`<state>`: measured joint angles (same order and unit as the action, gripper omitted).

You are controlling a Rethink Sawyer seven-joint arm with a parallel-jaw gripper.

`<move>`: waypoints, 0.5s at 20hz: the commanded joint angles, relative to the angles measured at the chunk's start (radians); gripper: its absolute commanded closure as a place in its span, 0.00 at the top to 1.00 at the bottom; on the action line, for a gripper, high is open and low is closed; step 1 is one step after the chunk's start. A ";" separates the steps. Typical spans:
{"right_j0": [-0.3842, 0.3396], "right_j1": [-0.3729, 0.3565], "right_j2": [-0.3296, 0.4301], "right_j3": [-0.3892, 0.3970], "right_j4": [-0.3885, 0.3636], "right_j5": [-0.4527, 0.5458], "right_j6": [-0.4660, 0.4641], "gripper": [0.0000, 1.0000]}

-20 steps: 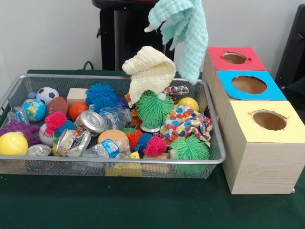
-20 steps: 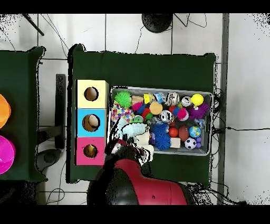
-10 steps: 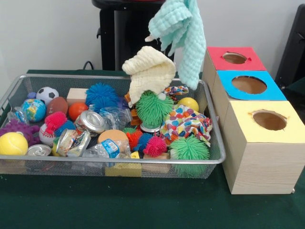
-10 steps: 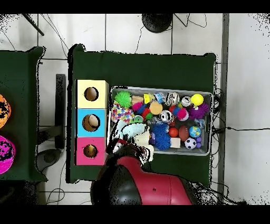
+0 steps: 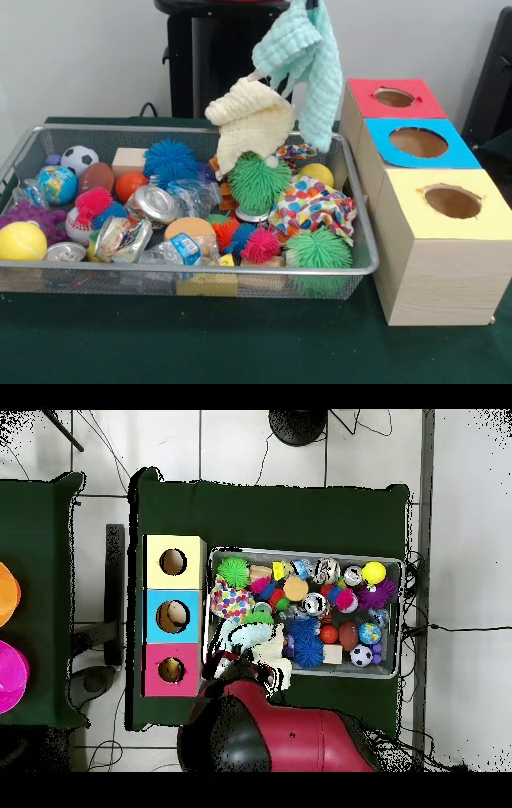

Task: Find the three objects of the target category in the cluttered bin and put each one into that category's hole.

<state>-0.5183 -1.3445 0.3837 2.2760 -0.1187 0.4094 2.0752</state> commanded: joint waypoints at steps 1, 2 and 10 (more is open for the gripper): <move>-0.061 0.034 0.125 0.048 -0.050 -0.044 -0.166 0.00; -0.067 0.032 0.133 0.049 -0.052 -0.043 -0.167 0.00; -0.069 0.026 0.147 0.035 -0.097 -0.057 -0.107 1.00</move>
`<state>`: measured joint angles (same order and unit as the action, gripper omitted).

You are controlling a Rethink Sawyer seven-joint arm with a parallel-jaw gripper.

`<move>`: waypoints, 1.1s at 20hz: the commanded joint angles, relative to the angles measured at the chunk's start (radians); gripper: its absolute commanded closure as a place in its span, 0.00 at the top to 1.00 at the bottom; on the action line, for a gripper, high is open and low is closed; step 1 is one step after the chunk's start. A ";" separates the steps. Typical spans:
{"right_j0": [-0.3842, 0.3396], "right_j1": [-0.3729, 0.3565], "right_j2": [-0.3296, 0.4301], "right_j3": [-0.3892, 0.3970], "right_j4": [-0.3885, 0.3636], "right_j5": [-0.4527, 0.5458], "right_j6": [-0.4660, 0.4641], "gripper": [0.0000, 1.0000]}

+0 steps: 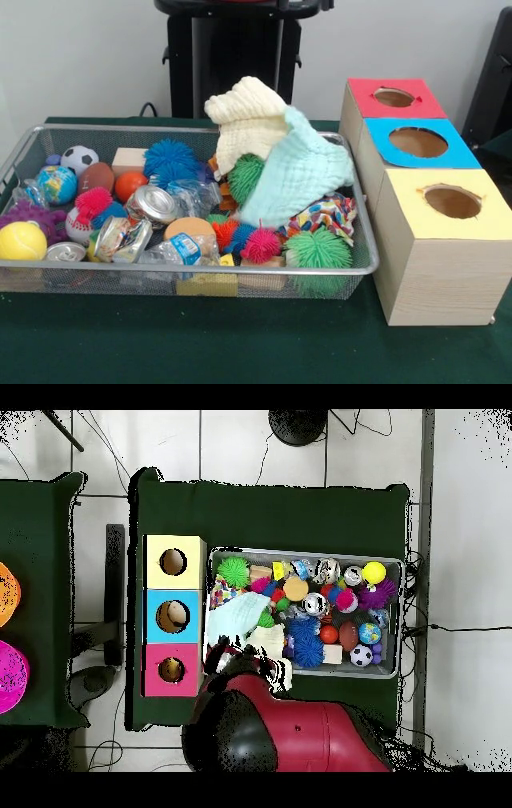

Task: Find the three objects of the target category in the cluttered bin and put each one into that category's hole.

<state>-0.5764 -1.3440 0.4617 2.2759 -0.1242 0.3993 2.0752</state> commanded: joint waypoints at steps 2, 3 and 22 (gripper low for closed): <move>-0.003 0.015 0.065 0.038 -0.086 -0.059 -0.078 1.00; -0.004 0.008 0.068 0.040 -0.077 -0.046 -0.080 1.00; 0.081 -0.359 -0.048 -0.034 0.208 0.417 -0.358 1.00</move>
<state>-0.5098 -1.6190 0.4630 2.2603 0.0251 0.6729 2.0678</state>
